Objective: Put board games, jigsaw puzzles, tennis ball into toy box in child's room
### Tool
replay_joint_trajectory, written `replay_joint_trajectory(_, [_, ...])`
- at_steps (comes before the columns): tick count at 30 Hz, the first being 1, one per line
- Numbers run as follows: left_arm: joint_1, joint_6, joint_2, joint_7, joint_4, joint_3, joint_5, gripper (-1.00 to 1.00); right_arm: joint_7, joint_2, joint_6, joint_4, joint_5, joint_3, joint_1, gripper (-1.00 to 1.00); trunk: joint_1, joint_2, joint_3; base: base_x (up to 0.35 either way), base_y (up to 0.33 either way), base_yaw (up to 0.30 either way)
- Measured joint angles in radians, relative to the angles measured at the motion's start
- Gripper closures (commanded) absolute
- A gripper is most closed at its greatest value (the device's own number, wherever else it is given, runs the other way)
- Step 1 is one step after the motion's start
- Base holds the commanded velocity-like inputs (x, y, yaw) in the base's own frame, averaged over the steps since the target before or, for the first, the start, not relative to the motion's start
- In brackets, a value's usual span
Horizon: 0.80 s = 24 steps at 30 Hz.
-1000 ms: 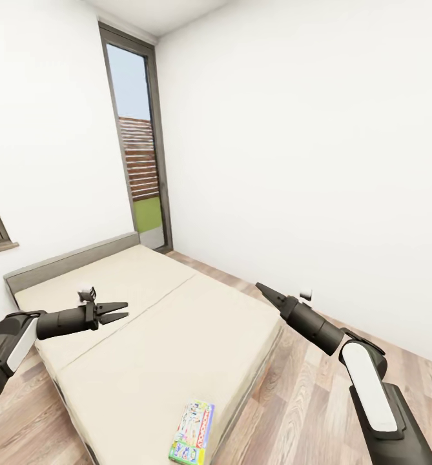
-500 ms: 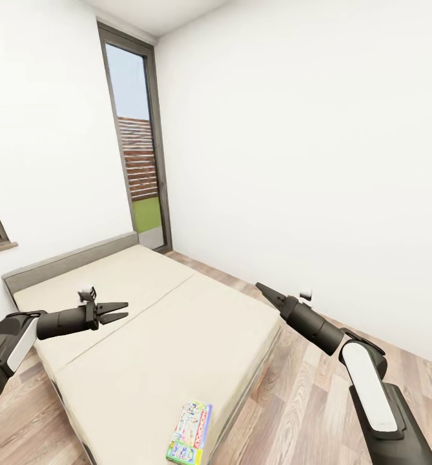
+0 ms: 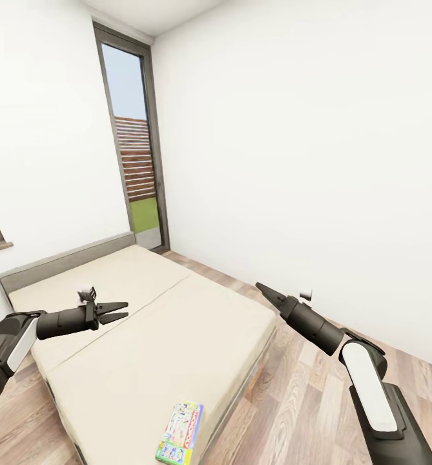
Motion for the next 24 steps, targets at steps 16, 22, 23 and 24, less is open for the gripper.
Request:
replay_joint_trajectory(16, [0.0, 0.0, -0.001, 0.001, 0.0, -0.001, 0.0, -1.0, -0.001, 0.0, 0.0, 0.0, 0.0, 0.0, 0.0, -1.0, 0.0, 0.0, 0.0, 0.0, -0.076, 0.0])
replay_joint_trajectory(22, [0.0, 0.0, -0.001, 0.0, 0.0, -0.001, 0.0, -1.0, -0.001, 0.0, 0.0, 0.0, 0.0, 0.0, 0.0, -1.0, 0.0, 0.0, 0.0, 0.0, -0.105, 0.0])
replay_joint_trajectory(23, [0.0, 0.0, -0.001, 0.0, 0.0, -0.001, 0.0, -1.0, -0.001, 0.0, 0.0, 0.0, 0.0, 0.0, 0.0, -1.0, 0.0, 0.0, 0.0, 0.0, -0.027, 0.0])
replay_joint_trajectory(24, [0.0, 0.0, -0.001, 0.0, 0.0, -0.001, 0.0, -1.0, -0.001, 0.0, 0.0, 0.0, 0.0, 0.0, 0.0, -1.0, 0.0, 0.0, 0.0, 0.0, -0.021, 0.0])
